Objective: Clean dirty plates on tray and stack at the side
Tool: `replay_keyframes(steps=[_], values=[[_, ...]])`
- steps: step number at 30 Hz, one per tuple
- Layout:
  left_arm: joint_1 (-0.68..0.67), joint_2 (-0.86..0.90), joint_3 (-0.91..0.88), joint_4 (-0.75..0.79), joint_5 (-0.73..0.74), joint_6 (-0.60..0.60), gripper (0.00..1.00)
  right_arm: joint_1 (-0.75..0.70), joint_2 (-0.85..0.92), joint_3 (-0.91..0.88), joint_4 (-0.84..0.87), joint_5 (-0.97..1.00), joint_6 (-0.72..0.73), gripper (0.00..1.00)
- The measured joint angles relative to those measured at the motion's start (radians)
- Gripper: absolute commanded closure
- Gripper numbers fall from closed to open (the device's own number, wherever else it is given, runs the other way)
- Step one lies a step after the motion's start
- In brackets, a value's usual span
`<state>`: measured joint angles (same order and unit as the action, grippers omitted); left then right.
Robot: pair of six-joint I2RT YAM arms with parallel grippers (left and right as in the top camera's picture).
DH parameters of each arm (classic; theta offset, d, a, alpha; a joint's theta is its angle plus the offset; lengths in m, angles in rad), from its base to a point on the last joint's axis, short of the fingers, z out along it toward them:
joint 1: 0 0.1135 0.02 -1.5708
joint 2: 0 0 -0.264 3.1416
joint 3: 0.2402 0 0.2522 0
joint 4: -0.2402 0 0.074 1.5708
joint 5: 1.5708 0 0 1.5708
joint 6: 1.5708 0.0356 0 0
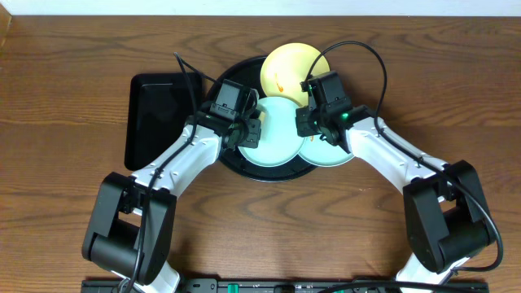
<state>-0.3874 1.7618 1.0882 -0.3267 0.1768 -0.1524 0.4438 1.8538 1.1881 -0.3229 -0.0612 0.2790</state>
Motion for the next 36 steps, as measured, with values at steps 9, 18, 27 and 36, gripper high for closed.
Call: replay_keyframes(steps=[9,18,27,36], values=[[-0.006,0.0,-0.056,0.03,-0.001,0.0,0.93,0.004,0.0,0.0,-0.002,0.013,-0.002,0.99],[-0.013,0.0,-0.121,0.132,-0.004,0.0,0.93,0.004,0.0,0.0,-0.002,0.017,-0.002,0.99],[-0.016,0.0,-0.173,0.22,-0.004,0.0,0.93,0.004,0.0,0.0,-0.002,0.017,-0.002,0.99],[-0.016,0.0,-0.179,0.242,-0.004,0.0,0.92,0.004,0.0,0.0,-0.002,0.017,-0.002,0.99]])
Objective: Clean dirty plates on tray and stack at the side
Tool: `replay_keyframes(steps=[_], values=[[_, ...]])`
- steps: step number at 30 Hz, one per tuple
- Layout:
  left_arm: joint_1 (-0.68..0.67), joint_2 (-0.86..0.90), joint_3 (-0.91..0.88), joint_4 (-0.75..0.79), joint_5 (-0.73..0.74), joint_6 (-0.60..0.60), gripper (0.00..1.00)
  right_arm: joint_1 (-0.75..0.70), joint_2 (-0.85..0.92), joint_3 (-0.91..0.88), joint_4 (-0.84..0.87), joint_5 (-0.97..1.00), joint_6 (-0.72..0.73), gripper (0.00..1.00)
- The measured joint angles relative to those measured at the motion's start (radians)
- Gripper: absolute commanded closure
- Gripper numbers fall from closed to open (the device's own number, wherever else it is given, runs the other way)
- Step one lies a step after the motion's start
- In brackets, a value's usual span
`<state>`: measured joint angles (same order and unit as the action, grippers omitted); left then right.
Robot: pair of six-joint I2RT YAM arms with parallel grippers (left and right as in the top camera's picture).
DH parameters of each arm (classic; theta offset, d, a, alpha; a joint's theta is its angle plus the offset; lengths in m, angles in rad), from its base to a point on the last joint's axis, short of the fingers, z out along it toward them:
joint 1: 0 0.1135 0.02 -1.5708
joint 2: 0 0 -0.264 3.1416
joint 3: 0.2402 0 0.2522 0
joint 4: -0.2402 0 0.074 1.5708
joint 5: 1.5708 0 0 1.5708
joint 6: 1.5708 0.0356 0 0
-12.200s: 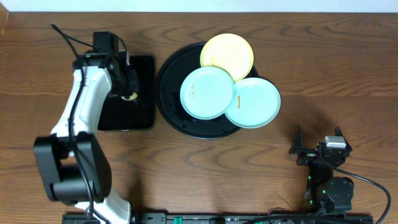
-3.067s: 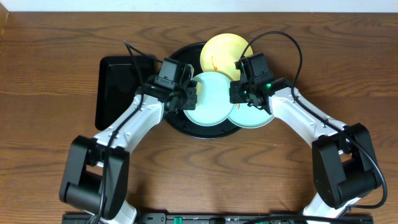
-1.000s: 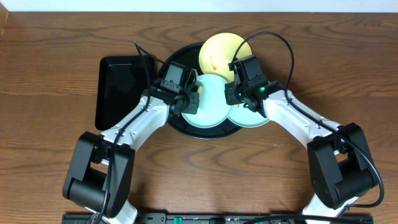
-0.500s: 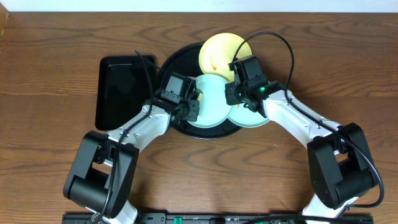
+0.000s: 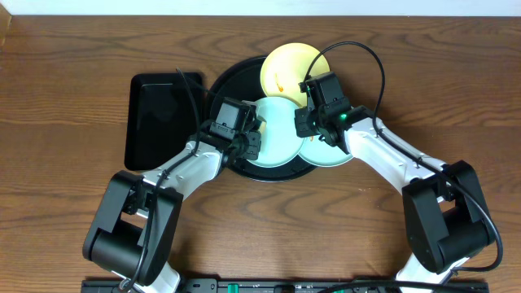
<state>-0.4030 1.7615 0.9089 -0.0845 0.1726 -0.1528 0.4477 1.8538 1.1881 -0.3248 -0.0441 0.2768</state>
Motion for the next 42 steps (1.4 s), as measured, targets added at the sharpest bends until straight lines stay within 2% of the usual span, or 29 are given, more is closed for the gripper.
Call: replay_keyframes(steps=[16,42], values=[[0.0,0.006,-0.002,0.07,-0.02,-0.001,0.93,0.0,0.0,0.0,0.0,0.0,0.0,0.99],[0.0,0.017,-0.002,0.097,-0.061,-0.009,0.93,0.0,0.0,0.0,0.0,0.0,0.0,0.99]])
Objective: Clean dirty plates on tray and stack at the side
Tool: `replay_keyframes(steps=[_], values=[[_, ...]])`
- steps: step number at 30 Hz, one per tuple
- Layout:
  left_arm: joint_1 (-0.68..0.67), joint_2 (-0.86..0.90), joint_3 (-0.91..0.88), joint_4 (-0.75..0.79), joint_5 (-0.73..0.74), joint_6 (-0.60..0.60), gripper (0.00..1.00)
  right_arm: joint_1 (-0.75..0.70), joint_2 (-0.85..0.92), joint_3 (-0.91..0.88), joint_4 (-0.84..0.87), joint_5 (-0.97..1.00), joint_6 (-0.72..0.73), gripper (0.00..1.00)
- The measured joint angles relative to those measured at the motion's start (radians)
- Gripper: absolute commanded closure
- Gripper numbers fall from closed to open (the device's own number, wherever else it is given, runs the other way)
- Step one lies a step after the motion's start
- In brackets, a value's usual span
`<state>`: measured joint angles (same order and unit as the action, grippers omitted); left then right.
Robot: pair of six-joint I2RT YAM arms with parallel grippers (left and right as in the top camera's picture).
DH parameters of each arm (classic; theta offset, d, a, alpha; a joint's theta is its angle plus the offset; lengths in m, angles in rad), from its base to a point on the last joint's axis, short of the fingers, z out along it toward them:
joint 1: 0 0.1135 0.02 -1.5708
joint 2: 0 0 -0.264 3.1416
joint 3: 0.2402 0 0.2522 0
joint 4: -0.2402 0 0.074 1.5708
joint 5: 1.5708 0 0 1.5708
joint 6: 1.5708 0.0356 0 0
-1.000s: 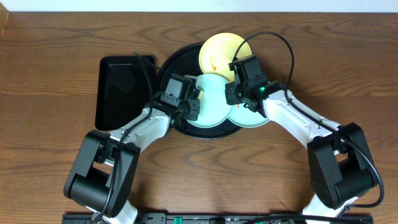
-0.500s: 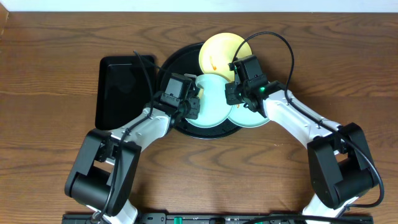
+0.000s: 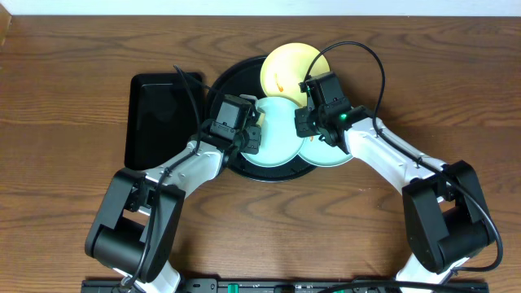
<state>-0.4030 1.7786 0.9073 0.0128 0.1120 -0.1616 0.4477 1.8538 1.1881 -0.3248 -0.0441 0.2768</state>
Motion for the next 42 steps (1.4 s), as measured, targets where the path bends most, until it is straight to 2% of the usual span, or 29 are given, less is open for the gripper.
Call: replay_keyframes(steps=[12,25,42], values=[[0.0,0.004,0.0,0.029,-0.007,0.0,0.92,0.0,0.0,0.0,0.0,0.0,0.0,0.99],[0.001,0.052,0.0,0.146,-0.037,0.0,0.92,0.0,0.0,0.0,-0.001,0.003,0.0,0.99],[0.001,0.068,0.0,0.186,-0.041,0.0,0.92,0.0,0.0,0.0,-0.003,0.006,0.0,0.99]])
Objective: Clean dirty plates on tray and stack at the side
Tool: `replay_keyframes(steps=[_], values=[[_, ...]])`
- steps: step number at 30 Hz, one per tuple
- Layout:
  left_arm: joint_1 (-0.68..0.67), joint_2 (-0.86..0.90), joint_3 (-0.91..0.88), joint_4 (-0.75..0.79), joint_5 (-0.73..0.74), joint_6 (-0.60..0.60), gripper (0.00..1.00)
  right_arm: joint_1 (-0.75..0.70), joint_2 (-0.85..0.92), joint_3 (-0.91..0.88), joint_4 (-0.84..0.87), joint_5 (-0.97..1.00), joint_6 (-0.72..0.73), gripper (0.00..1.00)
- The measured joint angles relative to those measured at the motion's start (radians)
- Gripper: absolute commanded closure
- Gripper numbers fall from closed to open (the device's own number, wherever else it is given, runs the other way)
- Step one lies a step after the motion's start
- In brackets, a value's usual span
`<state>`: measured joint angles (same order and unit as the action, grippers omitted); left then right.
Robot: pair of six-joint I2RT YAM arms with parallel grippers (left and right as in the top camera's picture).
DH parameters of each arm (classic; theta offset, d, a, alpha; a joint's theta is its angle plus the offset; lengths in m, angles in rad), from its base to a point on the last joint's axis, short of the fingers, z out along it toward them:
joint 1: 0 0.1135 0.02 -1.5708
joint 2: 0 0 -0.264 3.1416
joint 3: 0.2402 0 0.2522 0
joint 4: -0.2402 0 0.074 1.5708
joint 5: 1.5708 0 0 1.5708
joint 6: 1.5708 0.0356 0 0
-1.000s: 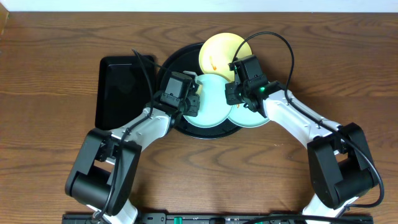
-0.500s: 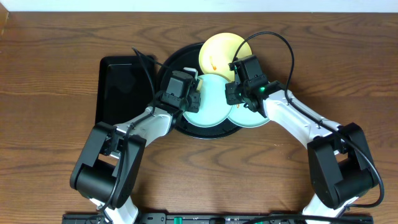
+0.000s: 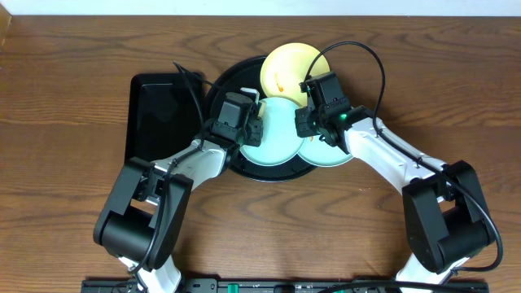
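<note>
A round black tray point(image 3: 224, 81) holds a pale mint plate point(image 3: 281, 138). A yellow plate point(image 3: 291, 65) with an orange smear lies over the tray's far rim. A second mint plate point(image 3: 332, 155) juts out at the tray's right edge. My left gripper point(image 3: 253, 128) sits low over the left rim of the middle mint plate; a small white bit point(image 3: 254, 96) shows at its far side. My right gripper point(image 3: 304, 122) rests where the plates meet. The arms hide both pairs of fingertips.
A black rectangular tray point(image 3: 159, 118) lies on the wooden table just left of the round tray. The right arm's black cable point(image 3: 366, 57) loops over the table behind the plates.
The left gripper has shifted slightly farther from me along the mint plate's left rim, and its arm has swung a little. The right gripper and all plates are where they were.
The left gripper stood over the left rim of the middle mint plate, then a little nearer to me, then crept back up the rim to where it is now. The right gripper stayed at the junction of the plates throughout. No plate has changed place.
</note>
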<state>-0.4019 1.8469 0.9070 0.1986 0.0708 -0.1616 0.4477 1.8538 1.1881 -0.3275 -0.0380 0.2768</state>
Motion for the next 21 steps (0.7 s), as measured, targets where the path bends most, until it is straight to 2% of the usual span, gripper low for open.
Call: replay_keyframes(steps=[13,21], values=[[0.002,0.011,-0.001,0.083,-0.031,0.0,0.92,0.0,0.0,0.0,0.0,0.005,0.0,0.99],[0.031,0.006,-0.002,0.203,-0.063,0.001,0.92,0.0,0.0,0.0,0.0,0.005,0.0,0.99]])
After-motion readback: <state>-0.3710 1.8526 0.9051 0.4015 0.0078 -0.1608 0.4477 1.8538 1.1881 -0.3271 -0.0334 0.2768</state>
